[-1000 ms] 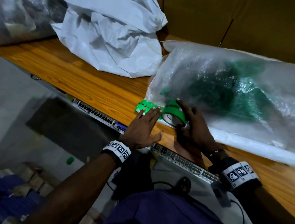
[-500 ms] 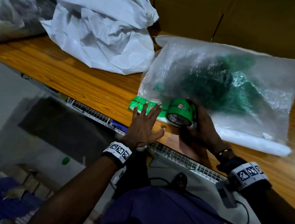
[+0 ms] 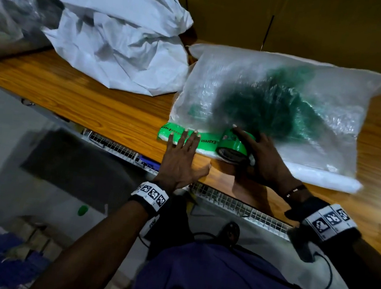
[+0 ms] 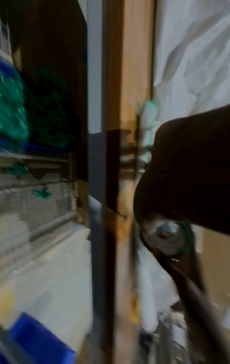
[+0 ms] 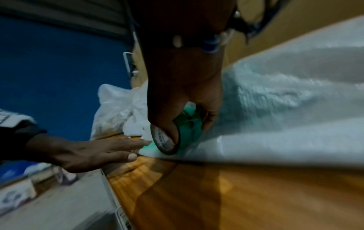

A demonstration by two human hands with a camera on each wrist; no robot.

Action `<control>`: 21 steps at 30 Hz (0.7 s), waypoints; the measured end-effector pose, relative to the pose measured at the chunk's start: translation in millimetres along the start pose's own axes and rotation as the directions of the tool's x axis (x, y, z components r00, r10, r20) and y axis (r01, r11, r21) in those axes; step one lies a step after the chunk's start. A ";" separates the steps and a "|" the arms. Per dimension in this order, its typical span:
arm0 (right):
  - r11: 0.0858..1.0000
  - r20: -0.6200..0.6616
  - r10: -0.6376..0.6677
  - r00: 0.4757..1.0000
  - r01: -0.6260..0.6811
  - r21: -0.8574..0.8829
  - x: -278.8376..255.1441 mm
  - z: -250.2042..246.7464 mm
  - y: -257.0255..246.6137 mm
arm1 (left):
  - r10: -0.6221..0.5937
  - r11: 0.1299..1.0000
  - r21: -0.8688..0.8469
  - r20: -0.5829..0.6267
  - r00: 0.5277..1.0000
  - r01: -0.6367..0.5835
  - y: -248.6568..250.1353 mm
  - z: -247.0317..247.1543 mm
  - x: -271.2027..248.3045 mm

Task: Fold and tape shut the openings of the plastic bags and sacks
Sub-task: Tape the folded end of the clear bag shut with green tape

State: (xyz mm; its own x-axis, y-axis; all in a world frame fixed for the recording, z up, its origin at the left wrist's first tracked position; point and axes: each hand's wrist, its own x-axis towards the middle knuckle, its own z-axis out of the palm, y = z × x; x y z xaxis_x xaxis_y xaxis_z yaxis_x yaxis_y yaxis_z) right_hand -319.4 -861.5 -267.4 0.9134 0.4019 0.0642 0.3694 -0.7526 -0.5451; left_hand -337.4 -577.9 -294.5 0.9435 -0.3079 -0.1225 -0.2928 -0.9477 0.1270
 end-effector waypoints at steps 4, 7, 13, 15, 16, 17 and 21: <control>0.928 -0.127 0.105 0.986 -0.052 0.368 -10.8 30.8 -1.9 | 0.061 0.981 -0.184 -0.027 0.998 -0.065 25.2 10.3 0.2; 0.857 -0.256 0.162 0.953 -0.007 0.516 -14.4 43.4 -10.8 | 0.060 0.980 -0.188 -0.017 0.998 -0.062 20.5 16.5 1.7; 0.825 -0.276 0.149 0.950 0.035 0.564 5.2 63.0 -22.2 | 0.089 0.987 -0.135 -0.009 0.996 -0.089 -15.0 12.0 10.3; 0.856 -0.267 0.134 0.954 0.024 0.516 11.5 66.9 -23.4 | 0.091 0.988 -0.123 -0.009 0.996 -0.091 -22.3 9.4 12.6; 0.877 -0.241 0.121 0.963 0.010 0.480 12.5 63.8 -22.0 | 0.095 0.988 -0.118 -0.010 0.995 -0.096 -23.6 8.5 13.2; 0.906 -0.212 0.095 0.973 0.003 0.423 12.1 58.5 -19.8 | 0.099 0.988 -0.118 -0.010 0.995 -0.100 -24.0 8.6 13.1; 0.995 -0.097 -0.031 0.995 0.040 0.095 1.5 24.0 1.0 | 0.099 0.987 -0.129 0.001 0.995 -0.098 -22.4 7.8 12.4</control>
State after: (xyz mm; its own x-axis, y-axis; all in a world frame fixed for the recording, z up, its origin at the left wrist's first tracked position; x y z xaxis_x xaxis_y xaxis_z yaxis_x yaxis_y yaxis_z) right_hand -321.7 -849.1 -287.9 0.9137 0.3729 0.1616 0.3881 -0.6825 -0.6193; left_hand -320.3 -561.1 -306.5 0.9097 -0.4002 -0.1108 -0.3613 -0.8943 0.2641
